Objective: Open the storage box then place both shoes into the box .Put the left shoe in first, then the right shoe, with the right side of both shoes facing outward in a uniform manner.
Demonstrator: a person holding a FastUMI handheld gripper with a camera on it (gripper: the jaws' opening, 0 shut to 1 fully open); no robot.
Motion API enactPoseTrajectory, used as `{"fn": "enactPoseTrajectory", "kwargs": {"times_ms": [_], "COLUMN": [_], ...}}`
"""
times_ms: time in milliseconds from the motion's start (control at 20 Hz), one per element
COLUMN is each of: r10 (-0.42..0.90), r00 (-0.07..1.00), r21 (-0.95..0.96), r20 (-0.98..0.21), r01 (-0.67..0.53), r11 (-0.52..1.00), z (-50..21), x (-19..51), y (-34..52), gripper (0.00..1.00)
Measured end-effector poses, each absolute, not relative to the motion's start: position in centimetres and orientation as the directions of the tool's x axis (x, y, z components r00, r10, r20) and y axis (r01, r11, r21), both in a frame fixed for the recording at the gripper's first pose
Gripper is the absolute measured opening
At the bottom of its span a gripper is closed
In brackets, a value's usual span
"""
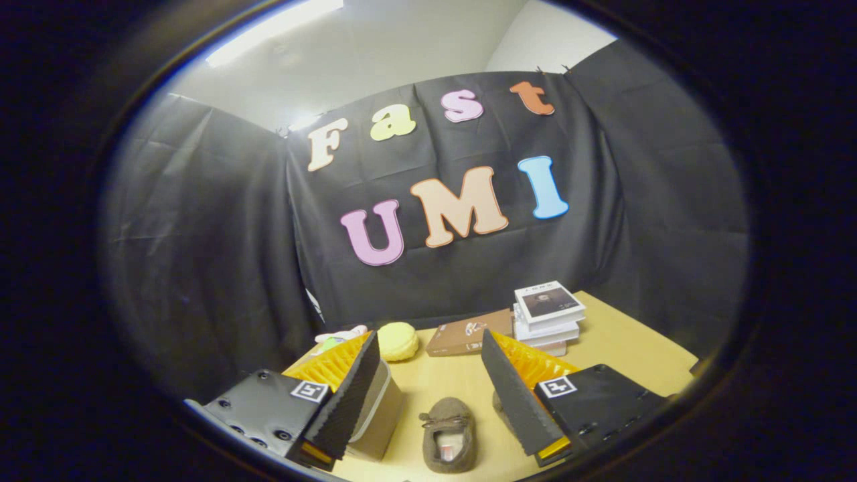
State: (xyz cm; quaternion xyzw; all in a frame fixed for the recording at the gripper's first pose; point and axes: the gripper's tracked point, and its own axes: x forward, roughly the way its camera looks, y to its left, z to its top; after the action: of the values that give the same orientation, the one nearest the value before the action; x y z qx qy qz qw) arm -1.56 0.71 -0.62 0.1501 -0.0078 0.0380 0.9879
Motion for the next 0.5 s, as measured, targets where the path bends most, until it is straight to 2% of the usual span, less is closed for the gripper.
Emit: {"fn": "enactPoseTrajectory", "kwargs": {"times_ms": [300,500], "r10": [0.115,0.129], "r00": [0.993,0.992], "r21": [0.454,0.667], "r20": [0.019,0.014], "r01": [-0.111,-0.105], "r11": [0.884,0.737], "z": [-2.1,-4.7], "x": [-1.8,-1.7], "y": [1.1,1.5], "gripper": [0.98,0.98]}}
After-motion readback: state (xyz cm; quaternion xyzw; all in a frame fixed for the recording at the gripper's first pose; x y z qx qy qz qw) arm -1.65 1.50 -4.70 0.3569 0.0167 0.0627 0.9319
